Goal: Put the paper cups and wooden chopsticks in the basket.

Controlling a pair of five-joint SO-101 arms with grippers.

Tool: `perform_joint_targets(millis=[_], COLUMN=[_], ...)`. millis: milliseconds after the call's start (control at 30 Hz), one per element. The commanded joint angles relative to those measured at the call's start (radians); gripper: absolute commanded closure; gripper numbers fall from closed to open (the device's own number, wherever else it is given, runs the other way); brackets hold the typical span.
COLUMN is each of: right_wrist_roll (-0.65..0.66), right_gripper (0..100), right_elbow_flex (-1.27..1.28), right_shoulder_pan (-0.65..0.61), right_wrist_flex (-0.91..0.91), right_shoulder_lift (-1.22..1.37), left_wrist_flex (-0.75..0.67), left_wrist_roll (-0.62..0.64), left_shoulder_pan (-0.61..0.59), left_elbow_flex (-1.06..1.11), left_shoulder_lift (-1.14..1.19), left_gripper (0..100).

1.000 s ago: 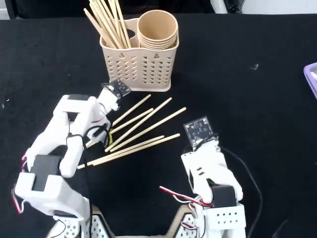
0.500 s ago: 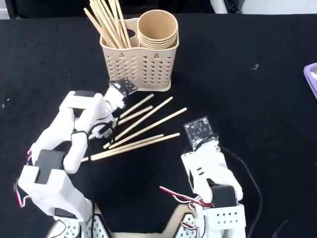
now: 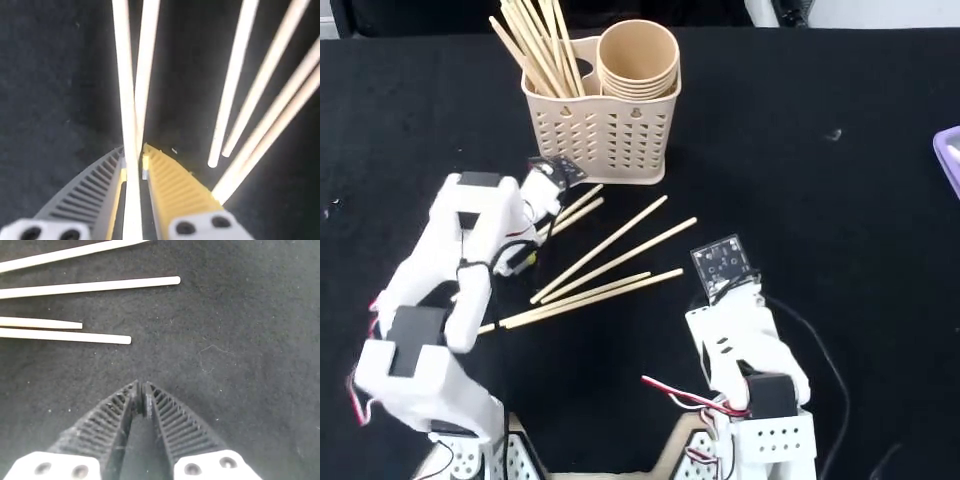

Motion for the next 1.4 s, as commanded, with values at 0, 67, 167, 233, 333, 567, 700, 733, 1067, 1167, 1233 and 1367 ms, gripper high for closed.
perform_joint_targets(millis=[0, 67, 167, 233, 333, 567, 700, 733, 1067, 1167, 1233, 1367], right_wrist_roll=[-0.005, -0.005, -0.005, -0.005, -0.005, -0.005, -0.005, -0.005, -0.005, -0.005, -0.005, -0.005], right_gripper=[98.7, 98.7, 98.7, 98.7, 98.7, 98.7, 98.7, 98.7, 98.7, 98.7, 98.7, 98.7], right_elbow_flex=[-0.041, -0.041, -0.041, -0.041, -0.041, -0.039, -0.039, -0.039, -0.039, -0.039, -0.035, -0.035], right_shoulder_pan=[0.015, 0.015, 0.015, 0.015, 0.015, 0.015, 0.015, 0.015, 0.015, 0.015, 0.015, 0.015], right_wrist_flex=[-0.006, -0.006, -0.006, -0.006, -0.006, -0.005, -0.005, -0.005, -0.005, -0.005, -0.005, -0.006], right_shoulder_lift=[-0.094, -0.094, -0.094, -0.094, -0.094, -0.094, -0.094, -0.094, -0.094, -0.094, -0.094, -0.094], left_wrist_flex=[0.029, 0.029, 0.029, 0.020, -0.023, -0.066, -0.071, -0.066, -0.061, -0.061, -0.061, -0.060], left_wrist_roll=[-0.012, -0.014, -0.014, -0.015, -0.015, -0.015, -0.015, -0.015, -0.014, -0.014, -0.014, -0.014], left_shoulder_pan=[-0.015, -0.015, -0.015, -0.015, -0.004, 0.007, -0.028, -0.039, -0.105, -0.104, -0.102, -0.124], left_elbow_flex=[0.036, 0.074, 0.137, 0.168, 0.209, 0.200, 0.097, 0.062, -0.128, -0.128, -0.124, -0.131], left_shoulder_lift=[-0.129, -0.178, -0.250, -0.290, -0.301, -0.138, -0.025, 0.000, 0.103, 0.103, 0.103, 0.092], left_gripper=[97, 97, 97, 97, 97, 84, 82, 82, 82, 82, 82, 82])
